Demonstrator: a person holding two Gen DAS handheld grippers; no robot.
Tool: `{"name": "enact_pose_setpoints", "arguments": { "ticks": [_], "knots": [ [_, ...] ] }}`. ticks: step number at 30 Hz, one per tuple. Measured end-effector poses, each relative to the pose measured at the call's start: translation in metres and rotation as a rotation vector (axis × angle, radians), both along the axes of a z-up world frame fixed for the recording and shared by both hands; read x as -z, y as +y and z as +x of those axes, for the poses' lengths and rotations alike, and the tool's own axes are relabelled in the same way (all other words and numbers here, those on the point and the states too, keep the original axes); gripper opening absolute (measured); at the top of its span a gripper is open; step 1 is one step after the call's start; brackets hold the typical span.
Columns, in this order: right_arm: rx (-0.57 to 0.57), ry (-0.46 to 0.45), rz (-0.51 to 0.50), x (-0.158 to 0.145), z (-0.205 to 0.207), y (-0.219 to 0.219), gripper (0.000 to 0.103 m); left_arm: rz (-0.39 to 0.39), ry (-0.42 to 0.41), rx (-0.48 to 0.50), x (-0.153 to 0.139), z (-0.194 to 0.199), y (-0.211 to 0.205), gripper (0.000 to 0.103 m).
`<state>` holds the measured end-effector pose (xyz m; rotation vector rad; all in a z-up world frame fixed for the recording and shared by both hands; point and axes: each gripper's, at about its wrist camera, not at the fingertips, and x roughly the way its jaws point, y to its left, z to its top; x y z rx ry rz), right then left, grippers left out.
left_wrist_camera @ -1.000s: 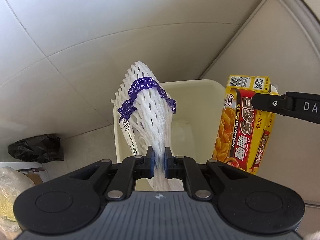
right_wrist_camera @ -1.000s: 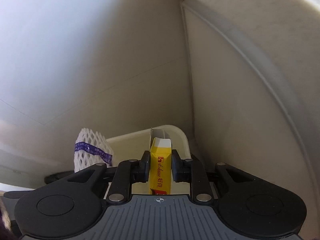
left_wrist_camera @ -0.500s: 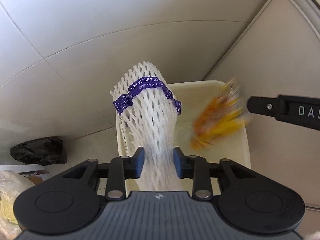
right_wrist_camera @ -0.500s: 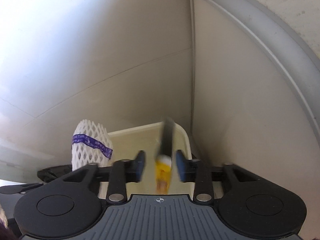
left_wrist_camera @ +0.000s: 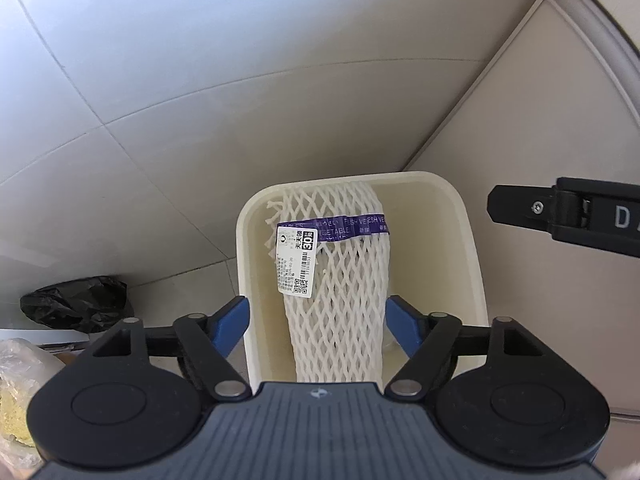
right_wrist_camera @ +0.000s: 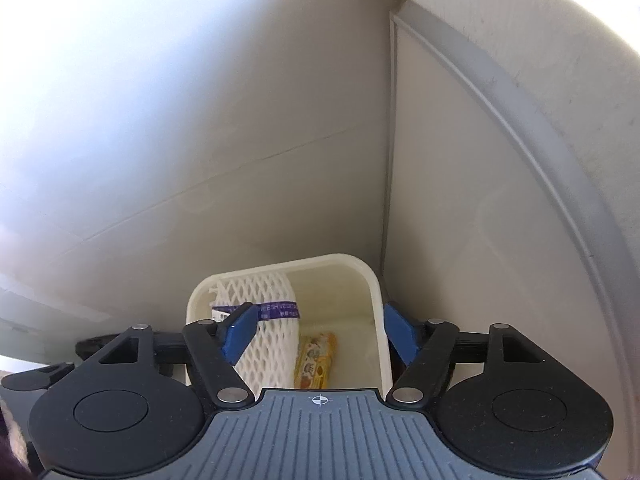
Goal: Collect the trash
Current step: 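Open the left tool over the bin while the right tool releases the yellow box, then raise both tools back toward the counter items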
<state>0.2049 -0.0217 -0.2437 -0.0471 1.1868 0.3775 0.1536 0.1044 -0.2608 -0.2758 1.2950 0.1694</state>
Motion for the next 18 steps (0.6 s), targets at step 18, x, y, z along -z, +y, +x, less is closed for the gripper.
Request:
{"name": "enact_pose_setpoints", "arguments": {
  "ticks": [18],
  "knots": [
    [-0.034, -0.058, -0.037, -0.125, -0.03, 0.009, 0.091, 0.056, -0.052, -0.043, -0.065, -0.035, 0.027, 0.101]
  ]
}}
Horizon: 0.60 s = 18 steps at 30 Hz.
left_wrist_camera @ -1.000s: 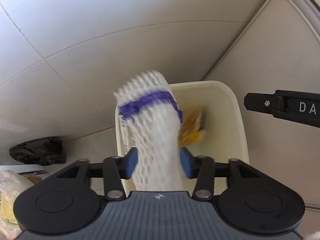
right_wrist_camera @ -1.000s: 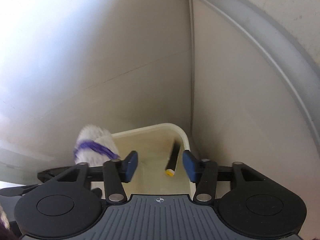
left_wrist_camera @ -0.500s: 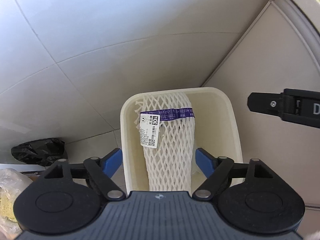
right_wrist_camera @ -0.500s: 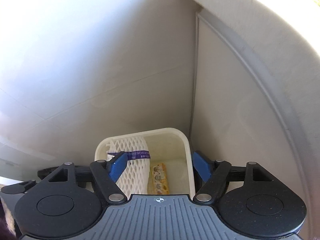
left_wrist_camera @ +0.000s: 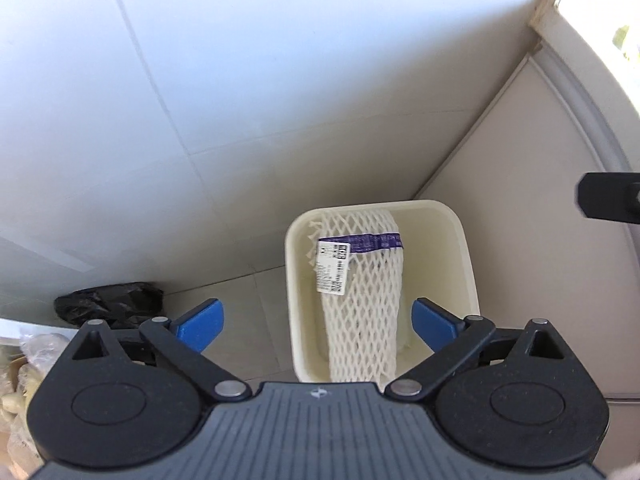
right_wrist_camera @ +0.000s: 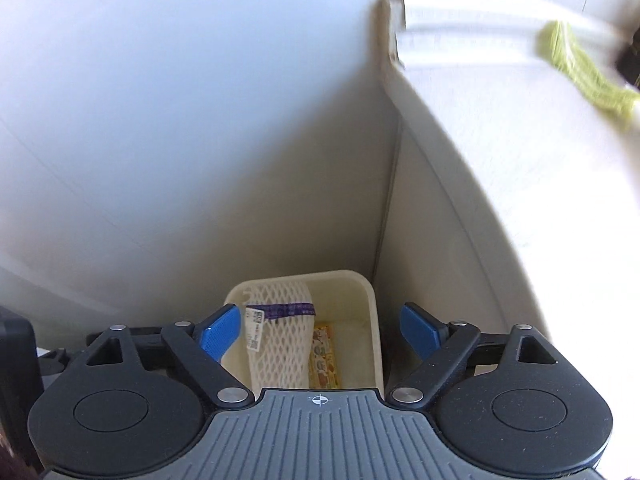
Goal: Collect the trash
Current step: 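Raise both tools back toward the counter items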
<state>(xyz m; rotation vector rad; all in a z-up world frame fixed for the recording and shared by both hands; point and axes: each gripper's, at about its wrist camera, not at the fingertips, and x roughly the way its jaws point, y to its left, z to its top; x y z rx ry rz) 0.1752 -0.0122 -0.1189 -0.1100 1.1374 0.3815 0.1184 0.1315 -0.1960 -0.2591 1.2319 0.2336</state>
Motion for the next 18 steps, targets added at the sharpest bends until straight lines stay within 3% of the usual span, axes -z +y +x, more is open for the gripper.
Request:
{"name": "enact_pose_setpoints", "arguments": {
  "ticks": [11, 18],
  "knots": [
    [0.054, -0.111, -0.003, -0.074, -0.02, -0.033, 0.096, -0.011, -0.051, -0.04, -0.058, -0.01, 0.003, 0.102],
    [0.103, -0.173, -0.015, -0.093, -0.019, -0.065, 0.097, -0.019, -0.109, -0.001, -0.08, -0.007, -0.011, 0.102]
  ]
}}
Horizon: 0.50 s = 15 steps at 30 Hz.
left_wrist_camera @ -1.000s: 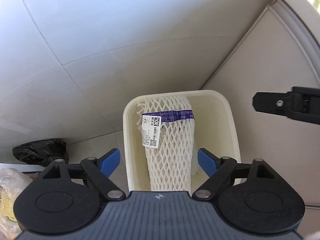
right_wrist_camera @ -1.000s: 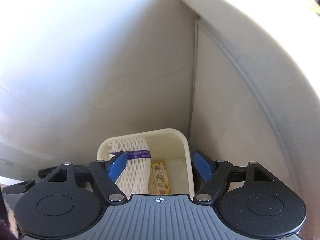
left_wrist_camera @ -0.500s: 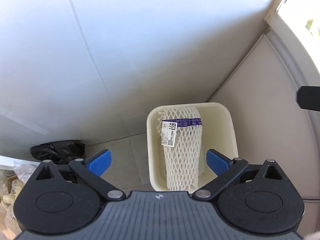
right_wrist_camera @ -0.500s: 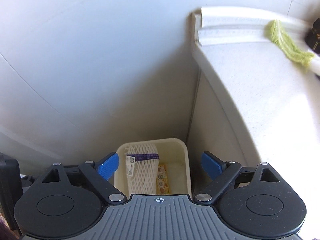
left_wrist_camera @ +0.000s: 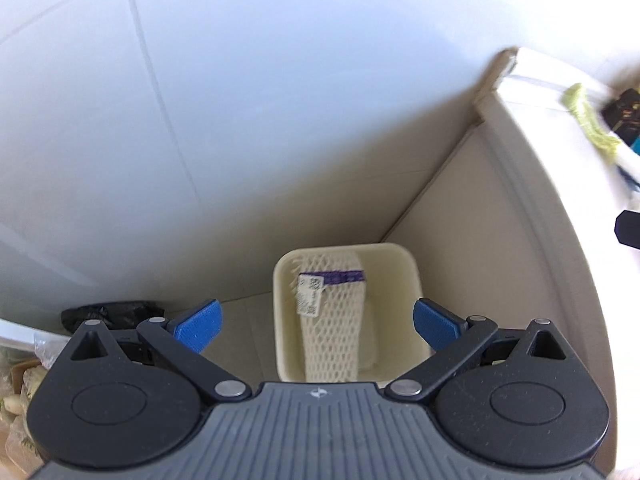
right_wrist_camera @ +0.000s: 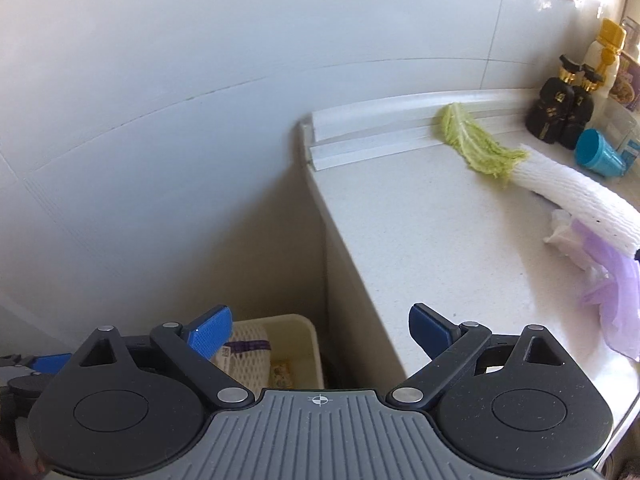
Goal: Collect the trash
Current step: 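Raise both tools back toward the counter items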
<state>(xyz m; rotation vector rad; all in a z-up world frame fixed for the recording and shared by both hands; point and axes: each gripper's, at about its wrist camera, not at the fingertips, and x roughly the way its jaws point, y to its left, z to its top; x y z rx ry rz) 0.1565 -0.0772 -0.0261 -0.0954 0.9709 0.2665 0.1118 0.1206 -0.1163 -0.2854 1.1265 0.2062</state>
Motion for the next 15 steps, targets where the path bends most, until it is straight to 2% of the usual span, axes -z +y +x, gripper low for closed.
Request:
{"name": "enact_pose_setpoints", "arguments": {
  "ticks": [15],
  "knots": [
    [0.166, -0.093, 0.013, -0.015, 0.009, -0.085, 0.097, 0.027, -0.092, 0.2, -0.045, 0.047, -0.073, 0.102]
  ]
}}
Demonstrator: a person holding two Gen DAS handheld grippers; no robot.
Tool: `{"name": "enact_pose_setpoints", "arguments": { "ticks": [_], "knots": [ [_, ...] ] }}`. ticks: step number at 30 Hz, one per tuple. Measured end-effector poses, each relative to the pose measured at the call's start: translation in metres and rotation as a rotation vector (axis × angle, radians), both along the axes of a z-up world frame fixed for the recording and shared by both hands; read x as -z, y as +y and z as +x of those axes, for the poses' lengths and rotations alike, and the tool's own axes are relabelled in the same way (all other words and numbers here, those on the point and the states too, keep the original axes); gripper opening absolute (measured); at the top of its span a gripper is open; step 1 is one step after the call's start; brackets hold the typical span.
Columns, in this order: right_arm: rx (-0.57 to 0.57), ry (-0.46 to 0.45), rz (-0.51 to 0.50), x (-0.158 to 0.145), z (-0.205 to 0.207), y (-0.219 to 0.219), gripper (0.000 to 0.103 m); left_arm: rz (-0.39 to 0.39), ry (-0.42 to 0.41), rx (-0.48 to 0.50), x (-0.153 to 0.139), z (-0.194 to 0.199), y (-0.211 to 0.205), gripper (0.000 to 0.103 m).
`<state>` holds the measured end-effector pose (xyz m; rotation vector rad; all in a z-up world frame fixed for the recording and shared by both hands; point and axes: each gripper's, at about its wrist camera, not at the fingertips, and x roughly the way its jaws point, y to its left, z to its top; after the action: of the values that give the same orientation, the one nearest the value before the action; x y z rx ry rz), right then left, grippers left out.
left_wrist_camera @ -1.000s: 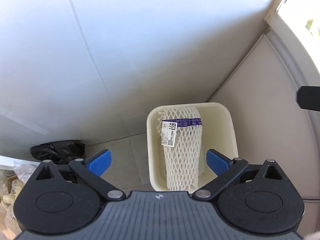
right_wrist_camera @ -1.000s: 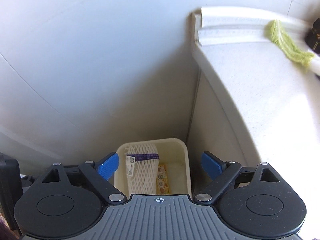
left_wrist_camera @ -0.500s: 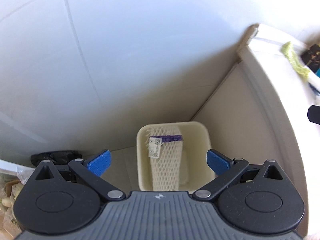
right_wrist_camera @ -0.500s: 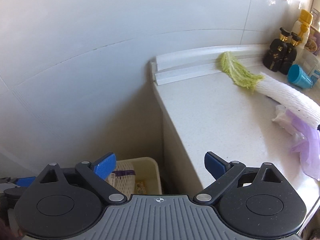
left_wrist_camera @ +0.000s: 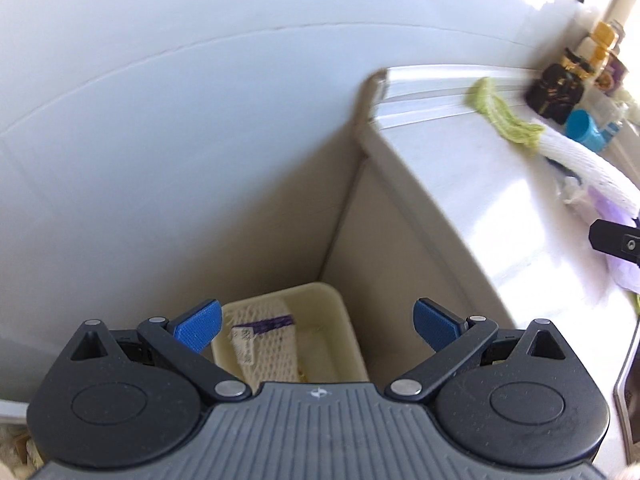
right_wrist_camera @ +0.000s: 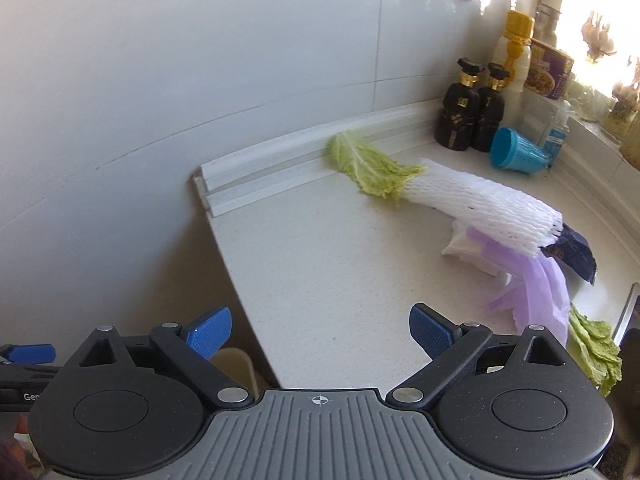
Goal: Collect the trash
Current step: 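Raise both tools back toward the counter items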
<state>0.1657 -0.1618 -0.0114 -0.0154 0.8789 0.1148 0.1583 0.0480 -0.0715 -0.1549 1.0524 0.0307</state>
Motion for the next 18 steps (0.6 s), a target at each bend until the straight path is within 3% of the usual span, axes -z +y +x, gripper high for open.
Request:
{"name": "enact_pose_setpoints", "arguments": {
  "ticks": [8, 18],
  "knots": [
    [0.021, -0.091, 0.0, 0.001, 0.012, -0.062, 0.098, 0.002, -0.1, 0.129, -0.009, 0.042, -0.054, 0.102],
    [-0.058, -0.212, -0.055, 0.006, 0.046, -0.124, 0.098, -0.097, -0.251, 0.224, -0.006, 0.112, -0.112, 0.102]
  ]
}}
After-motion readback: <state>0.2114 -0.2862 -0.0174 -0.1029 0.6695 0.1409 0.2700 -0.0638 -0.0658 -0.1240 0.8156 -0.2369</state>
